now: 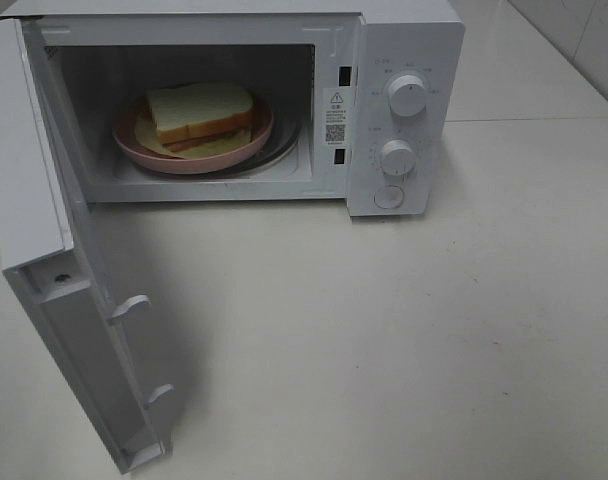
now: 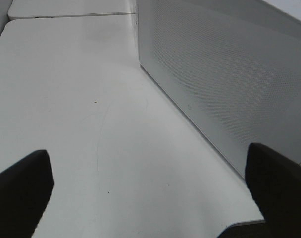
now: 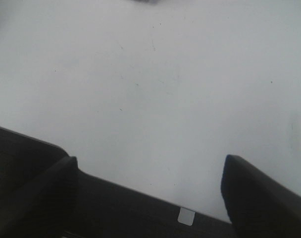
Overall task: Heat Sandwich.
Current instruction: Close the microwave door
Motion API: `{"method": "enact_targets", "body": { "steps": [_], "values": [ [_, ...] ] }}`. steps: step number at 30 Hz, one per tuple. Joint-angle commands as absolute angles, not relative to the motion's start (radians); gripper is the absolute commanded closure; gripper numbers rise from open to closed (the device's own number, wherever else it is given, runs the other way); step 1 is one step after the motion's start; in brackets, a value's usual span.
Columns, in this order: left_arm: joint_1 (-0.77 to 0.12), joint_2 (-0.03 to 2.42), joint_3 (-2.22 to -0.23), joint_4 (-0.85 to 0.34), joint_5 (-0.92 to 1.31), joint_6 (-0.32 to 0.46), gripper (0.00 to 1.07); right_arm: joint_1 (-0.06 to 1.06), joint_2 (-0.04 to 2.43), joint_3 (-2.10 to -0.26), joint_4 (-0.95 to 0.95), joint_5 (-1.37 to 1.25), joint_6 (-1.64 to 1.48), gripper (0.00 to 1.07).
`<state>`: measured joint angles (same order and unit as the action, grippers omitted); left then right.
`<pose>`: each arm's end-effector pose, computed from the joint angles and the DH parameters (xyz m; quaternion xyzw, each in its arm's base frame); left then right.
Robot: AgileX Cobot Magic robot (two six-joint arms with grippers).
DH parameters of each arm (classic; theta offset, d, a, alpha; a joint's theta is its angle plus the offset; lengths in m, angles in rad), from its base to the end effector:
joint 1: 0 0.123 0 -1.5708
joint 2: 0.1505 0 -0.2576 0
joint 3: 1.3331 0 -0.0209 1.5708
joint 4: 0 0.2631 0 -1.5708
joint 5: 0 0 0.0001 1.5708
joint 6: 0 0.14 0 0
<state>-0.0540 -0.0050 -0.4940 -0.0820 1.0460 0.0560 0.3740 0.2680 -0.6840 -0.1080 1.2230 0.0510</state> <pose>0.0773 -0.0141 0.2614 0.0479 0.8476 -0.0404 0.5270 0.0888 0.0196 0.2812 -0.1421 0.8983 0.0343 0.4142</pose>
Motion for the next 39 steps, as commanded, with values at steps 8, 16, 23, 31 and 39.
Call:
{"method": "enact_targets", "body": {
  "steps": [8, 16, 23, 31, 39],
  "values": [
    [-0.052, -0.02, -0.492, -0.09, 1.037, 0.055, 0.09, 0.277, 0.176, -0.61, -0.115, 1.265, 0.107, 0.31],
    [-0.052, -0.02, -0.492, -0.09, 1.037, 0.055, 0.09, 0.19, 0.092, -0.558, -0.114, 1.234, 0.138, 0.31],
    [-0.052, -0.02, -0.492, -0.09, 1.037, 0.055, 0.09, 0.127, 0.022, -0.552, -0.085, 1.199, 0.144, 0.31],
    [-0.052, -0.02, -0.492, -0.09, 1.037, 0.055, 0.09, 0.076, -0.031, -0.544, -0.054, 1.14, 0.141, 0.31],
    [-0.052, -0.02, -0.492, -0.09, 1.037, 0.055, 0.09, 0.076, -0.031, -0.501, -0.047, 1.041, 0.138, 0.31]
  ]
}}
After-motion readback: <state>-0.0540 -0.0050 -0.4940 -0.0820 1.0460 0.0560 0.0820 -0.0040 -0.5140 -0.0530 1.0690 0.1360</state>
